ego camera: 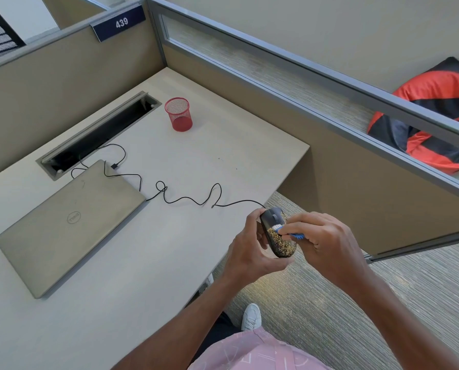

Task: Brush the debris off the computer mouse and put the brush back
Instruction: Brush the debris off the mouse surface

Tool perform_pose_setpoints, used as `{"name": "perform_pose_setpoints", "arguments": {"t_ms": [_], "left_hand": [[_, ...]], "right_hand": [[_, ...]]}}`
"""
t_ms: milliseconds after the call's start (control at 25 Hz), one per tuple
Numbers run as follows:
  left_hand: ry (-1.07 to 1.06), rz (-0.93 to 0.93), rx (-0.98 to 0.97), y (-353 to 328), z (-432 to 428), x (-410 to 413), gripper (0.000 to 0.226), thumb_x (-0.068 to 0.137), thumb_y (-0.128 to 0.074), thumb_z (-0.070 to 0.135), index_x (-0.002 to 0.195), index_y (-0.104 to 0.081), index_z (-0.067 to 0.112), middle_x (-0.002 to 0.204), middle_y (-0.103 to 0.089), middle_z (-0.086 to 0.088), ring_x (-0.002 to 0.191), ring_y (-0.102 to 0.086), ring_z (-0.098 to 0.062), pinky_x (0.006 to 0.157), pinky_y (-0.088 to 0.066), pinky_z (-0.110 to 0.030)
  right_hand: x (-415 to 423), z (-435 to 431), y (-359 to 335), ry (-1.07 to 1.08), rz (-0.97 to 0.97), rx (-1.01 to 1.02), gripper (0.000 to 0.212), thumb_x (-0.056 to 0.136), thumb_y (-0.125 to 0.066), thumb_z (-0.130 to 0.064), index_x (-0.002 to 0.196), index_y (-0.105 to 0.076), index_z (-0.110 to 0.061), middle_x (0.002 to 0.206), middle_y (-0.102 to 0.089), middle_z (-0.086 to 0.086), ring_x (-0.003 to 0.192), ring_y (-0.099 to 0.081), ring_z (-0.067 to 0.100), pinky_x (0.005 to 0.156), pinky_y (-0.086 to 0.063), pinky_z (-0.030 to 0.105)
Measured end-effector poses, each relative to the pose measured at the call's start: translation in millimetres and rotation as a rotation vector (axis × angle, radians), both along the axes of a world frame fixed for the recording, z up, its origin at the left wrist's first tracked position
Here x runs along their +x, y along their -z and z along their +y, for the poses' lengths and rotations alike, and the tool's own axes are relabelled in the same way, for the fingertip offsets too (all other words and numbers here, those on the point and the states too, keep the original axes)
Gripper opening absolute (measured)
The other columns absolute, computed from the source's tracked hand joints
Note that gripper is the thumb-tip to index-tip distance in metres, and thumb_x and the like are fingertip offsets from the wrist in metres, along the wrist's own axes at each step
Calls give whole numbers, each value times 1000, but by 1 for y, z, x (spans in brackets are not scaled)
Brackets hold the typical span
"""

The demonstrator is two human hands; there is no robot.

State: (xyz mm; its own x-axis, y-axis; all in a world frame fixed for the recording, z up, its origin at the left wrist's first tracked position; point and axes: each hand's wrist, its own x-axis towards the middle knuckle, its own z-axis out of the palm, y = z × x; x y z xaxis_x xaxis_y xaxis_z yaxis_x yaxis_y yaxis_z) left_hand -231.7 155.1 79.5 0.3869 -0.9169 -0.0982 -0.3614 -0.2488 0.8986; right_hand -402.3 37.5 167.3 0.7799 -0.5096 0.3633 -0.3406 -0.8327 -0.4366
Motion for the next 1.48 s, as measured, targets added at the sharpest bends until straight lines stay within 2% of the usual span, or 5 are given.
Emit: {"name": "perform_pose_setpoints", "arguments": {"t_ms": [400, 640, 800, 1120, 1480], "left_hand": [[3, 23, 4, -3, 6, 4, 114, 71, -107, 50, 160, -39, 32, 121, -80, 9, 102, -81, -20, 91, -67, -48], [1, -2, -13, 1, 10, 5, 113, 68, -102, 61, 157, -37, 39, 113, -75, 18, 98, -75, -18, 82, -64, -34], [-5, -24, -34, 1, 10, 8, 113, 66, -104, 64, 155, -38, 45, 120, -69, 27, 95, -74, -14, 77, -62, -29], [0, -35, -25, 2, 13, 10, 113, 67, -104, 66, 157, -37, 45, 119, -72, 22, 98, -74, -17, 79, -65, -35], [9, -50, -28, 4, 14, 12, 114, 67, -102, 69, 158, -38, 44, 119, -74, 18, 99, -74, -16, 79, -64, -31]], "right_hand": [[8, -1, 3, 9, -63, 21, 22, 90, -87, -3, 102, -89, -22, 105, -83, -8, 87, -78, 18, 73, -61, 35], [1, -1, 4, 34, -82, 70, 26, 86, -93, 3, 100, -89, -20, 104, -83, -8, 87, -79, 17, 73, -64, 35], [8, -2, 5, 157, -265, 318, 14, 91, -91, -5, 100, -90, -16, 97, -84, -9, 81, -79, 9, 70, -61, 22], [19, -8, 19, 450, -457, 854, 5, 95, -90, -25, 96, -87, -21, 82, -85, 5, 65, -78, 20, 57, -55, 19], [15, -8, 29, 517, -445, 936, 10, 95, -90, -27, 94, -86, -18, 81, -85, 8, 67, -79, 21, 57, -55, 27]]}}
